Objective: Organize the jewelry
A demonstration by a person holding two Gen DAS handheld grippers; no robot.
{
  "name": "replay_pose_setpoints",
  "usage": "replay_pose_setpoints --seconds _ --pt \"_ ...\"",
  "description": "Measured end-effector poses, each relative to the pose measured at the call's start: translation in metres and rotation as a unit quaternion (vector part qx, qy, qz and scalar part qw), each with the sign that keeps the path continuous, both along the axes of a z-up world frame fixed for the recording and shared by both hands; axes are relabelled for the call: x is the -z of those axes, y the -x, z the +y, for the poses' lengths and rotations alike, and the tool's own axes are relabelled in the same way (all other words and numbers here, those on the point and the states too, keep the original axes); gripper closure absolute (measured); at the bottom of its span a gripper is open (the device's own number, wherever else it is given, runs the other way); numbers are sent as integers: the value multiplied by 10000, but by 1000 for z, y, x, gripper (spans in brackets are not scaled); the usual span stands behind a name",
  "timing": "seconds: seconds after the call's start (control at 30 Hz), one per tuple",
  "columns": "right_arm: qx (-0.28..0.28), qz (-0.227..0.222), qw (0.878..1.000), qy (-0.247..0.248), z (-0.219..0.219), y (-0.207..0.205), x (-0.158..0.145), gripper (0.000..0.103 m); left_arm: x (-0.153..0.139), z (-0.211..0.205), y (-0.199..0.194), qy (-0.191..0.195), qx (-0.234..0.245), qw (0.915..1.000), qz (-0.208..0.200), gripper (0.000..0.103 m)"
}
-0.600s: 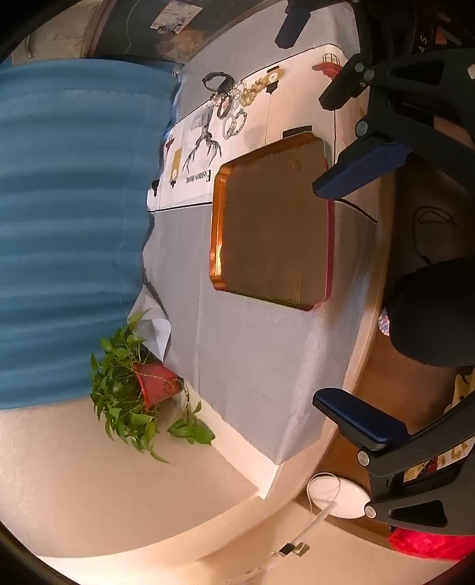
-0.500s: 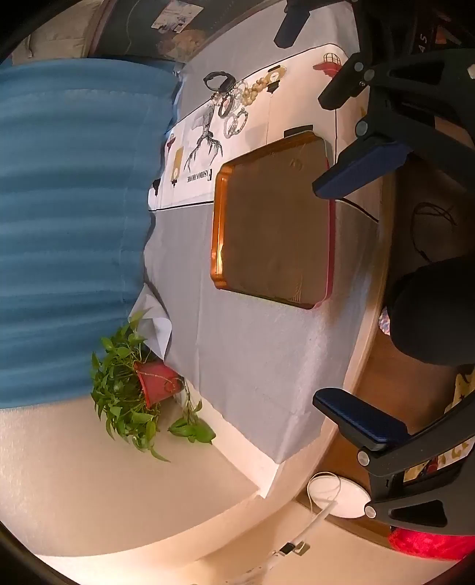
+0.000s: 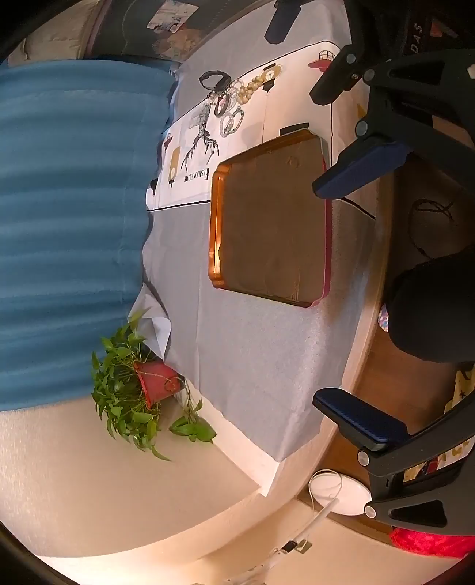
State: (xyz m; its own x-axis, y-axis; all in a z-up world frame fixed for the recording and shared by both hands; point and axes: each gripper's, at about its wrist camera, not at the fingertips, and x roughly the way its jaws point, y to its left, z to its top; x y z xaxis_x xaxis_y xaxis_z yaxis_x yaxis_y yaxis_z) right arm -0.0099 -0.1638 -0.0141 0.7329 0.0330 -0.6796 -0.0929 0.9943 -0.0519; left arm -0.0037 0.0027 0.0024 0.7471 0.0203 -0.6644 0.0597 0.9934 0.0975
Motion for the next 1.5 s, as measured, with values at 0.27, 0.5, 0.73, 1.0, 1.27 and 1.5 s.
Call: replay_pose_setpoints --seconds 0.27,0.5,0.73,1.0,1.27,1.5 --pt "15 -47 10000 -9 0 4 -2 0 4 -3 3 -80 -10 10000 -33 0" --pt "24 -43 10000 -6 -1 4 -2 0 3 -2 4 -116 -12 9999 -21 0" --pt "13 -40 10000 -15 -1 5 -1 0 3 -4 4 -120 -10 9999 -19 0" --pt "11 -38 10000 -12 -2 5 -1 0 2 -5 4 -130 -19 9999 -17 0" --pt "22 -19 10000 -23 -2 6 -1 0 2 -4 4 -132 -3 9999 -14 0" --pt "30 -31 10000 -21 -1 7 -1 0 2 -4 4 -128 -7 9999 -17 0"
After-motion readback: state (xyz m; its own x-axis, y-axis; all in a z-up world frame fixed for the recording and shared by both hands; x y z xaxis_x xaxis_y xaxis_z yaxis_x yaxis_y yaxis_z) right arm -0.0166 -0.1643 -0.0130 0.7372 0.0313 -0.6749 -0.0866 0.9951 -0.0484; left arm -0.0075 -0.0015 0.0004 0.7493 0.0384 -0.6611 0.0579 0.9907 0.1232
